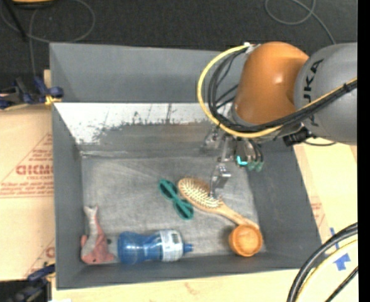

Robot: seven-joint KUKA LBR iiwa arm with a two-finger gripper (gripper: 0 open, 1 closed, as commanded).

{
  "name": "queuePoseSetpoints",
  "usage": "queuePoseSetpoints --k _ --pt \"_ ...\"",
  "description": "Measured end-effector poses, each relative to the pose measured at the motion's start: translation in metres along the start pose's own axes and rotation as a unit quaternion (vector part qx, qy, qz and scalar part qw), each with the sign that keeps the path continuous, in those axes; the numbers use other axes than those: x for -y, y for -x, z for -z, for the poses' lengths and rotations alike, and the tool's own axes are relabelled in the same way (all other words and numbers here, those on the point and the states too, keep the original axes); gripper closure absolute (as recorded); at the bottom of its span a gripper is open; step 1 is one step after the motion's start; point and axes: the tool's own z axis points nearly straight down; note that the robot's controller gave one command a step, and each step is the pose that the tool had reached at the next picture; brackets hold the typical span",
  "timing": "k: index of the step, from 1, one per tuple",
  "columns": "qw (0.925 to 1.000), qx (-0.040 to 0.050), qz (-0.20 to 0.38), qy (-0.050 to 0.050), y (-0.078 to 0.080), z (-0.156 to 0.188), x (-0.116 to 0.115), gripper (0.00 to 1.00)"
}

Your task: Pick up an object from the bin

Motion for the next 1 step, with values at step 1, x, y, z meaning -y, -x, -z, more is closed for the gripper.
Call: queuePoseSetpoints --k 1 --pt "1.0000 0.0041 0.000 0.000 0.0016 0.0048 0.0001 0.00"
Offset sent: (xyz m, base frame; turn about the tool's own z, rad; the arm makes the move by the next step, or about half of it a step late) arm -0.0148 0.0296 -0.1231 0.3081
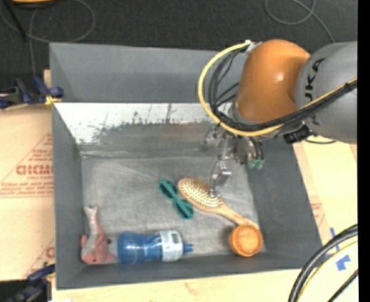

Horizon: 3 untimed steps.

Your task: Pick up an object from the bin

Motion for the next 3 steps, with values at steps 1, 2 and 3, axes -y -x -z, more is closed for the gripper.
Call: queuePoseSetpoints --k 1,2,3 --pt "0.9979 0.0008 -0.065 0.001 -0.006 -0.053 -0.013 0.00" --pt "0.9997 -0.0003 -0.024 0.000 -0.003 -0.065 -0.036 0.00" --pt "0.9927 -0.0013 -0.120 0.001 -0.017 -0.095 -0.027 0.00"
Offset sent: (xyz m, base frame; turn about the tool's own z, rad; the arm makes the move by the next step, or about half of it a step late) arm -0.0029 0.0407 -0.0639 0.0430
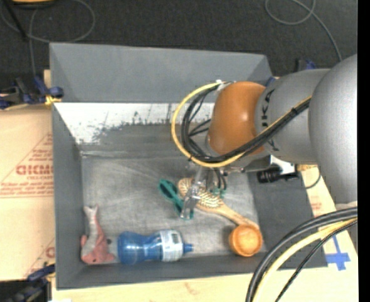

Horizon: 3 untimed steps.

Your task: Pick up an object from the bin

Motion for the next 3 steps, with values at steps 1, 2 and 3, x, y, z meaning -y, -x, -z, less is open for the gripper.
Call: queuePoseSetpoints --k 1,2,3 --pt "0.9988 0.0092 -0.049 0.003 -0.001 -0.028 -0.007 0.00" --pt "0.9971 0.0117 -0.075 0.005 -0.016 -0.025 -0.004 1.00" --pt "0.9971 0.0117 -0.075 0.005 -0.016 -0.025 -0.004 1.00"
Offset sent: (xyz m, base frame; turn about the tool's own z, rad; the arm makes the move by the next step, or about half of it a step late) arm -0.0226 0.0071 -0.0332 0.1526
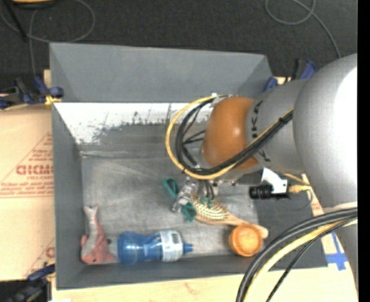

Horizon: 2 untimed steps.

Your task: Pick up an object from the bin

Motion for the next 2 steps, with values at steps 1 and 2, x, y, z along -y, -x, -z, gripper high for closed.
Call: queuePoseSetpoints --k 1,2 --pt "1.0000 -0.0032 0.001 -0.001 -0.0004 0.0041 -0.0001 1.00" --pt "1.0000 -0.0071 0.002 -0.003 -0.0005 0.0114 0.0000 1.00"
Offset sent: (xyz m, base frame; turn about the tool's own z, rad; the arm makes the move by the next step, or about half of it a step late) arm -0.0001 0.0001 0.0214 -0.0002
